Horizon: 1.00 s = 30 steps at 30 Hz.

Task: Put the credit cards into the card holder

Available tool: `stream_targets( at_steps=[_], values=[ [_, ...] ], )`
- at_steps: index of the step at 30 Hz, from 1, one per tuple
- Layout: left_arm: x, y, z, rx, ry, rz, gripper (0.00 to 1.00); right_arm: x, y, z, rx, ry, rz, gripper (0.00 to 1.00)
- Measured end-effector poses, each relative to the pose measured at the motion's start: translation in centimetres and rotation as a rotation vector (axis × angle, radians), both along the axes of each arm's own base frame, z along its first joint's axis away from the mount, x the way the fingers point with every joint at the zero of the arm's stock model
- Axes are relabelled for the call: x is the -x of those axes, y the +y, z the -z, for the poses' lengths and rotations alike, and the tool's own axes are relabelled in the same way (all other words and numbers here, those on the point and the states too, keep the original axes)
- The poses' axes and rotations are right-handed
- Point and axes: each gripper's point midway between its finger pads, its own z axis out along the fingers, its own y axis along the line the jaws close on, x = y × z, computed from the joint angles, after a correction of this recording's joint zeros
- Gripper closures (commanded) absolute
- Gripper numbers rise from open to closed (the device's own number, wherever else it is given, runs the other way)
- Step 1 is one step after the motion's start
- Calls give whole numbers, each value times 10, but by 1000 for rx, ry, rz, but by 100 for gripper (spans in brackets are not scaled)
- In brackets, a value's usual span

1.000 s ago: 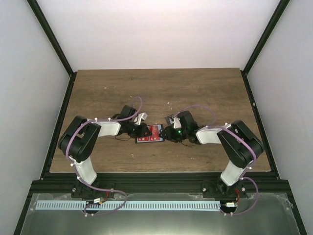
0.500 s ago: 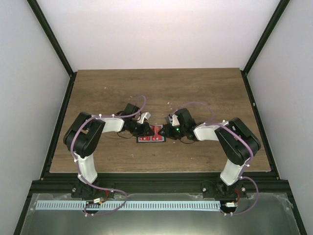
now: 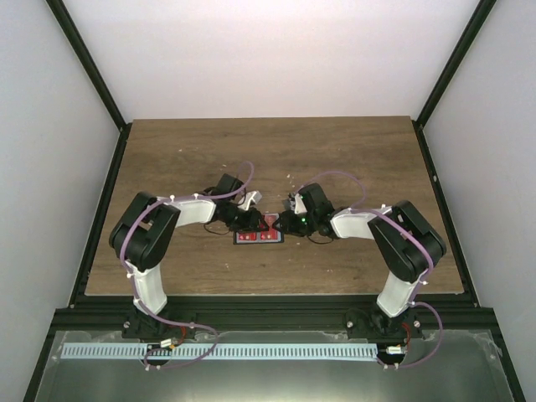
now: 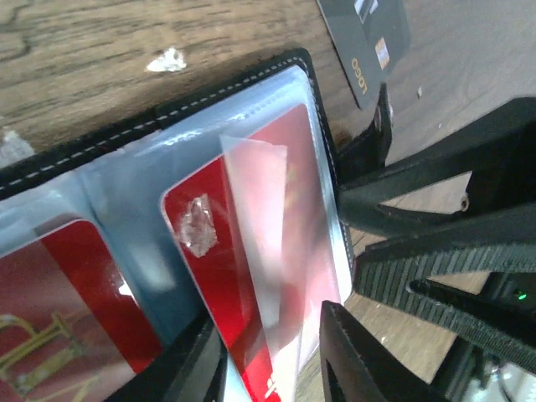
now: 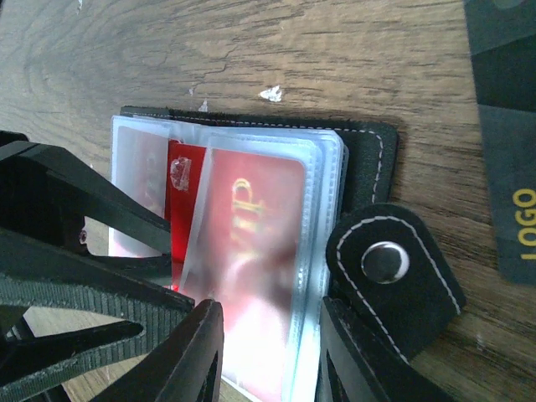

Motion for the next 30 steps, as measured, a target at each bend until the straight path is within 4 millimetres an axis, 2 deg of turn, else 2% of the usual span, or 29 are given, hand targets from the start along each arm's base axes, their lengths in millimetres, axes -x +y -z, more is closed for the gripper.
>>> stream_targets(
  at_steps=[3,7,11,15,19,20,21,24,26,30],
  values=[
    [1,1,-4,-36,-23,0,56,0,0,0,-1,-2,-3,66],
    [2,13,-6,-118,-38,-32,42,0,0,0,-2,-1,-5,66],
    [3,25,-10,-191,-53,-57,34,2,0,1,3,2,-8,66],
    [9,35,-17,-240,-57,-72,31,3,0,-6,-4,-4,-13,66],
    [12,37,-35,-251,-95,-81,30,5,4,-19,-40,-17,-34,66],
    [12,38,-40,-251,-106,-84,32,7,5,-21,-50,-16,-43,66],
    [11,39,-44,-254,-120,-90,38,8,7,-23,-61,-13,-53,66],
    [7,45,-53,-273,-163,-122,68,14,11,-27,-90,2,-82,66],
    [6,48,-52,-286,-168,-133,81,18,16,-30,-106,9,-103,66],
    [8,58,-38,-335,-159,-159,92,18,29,-38,-132,0,-136,66]
  ],
)
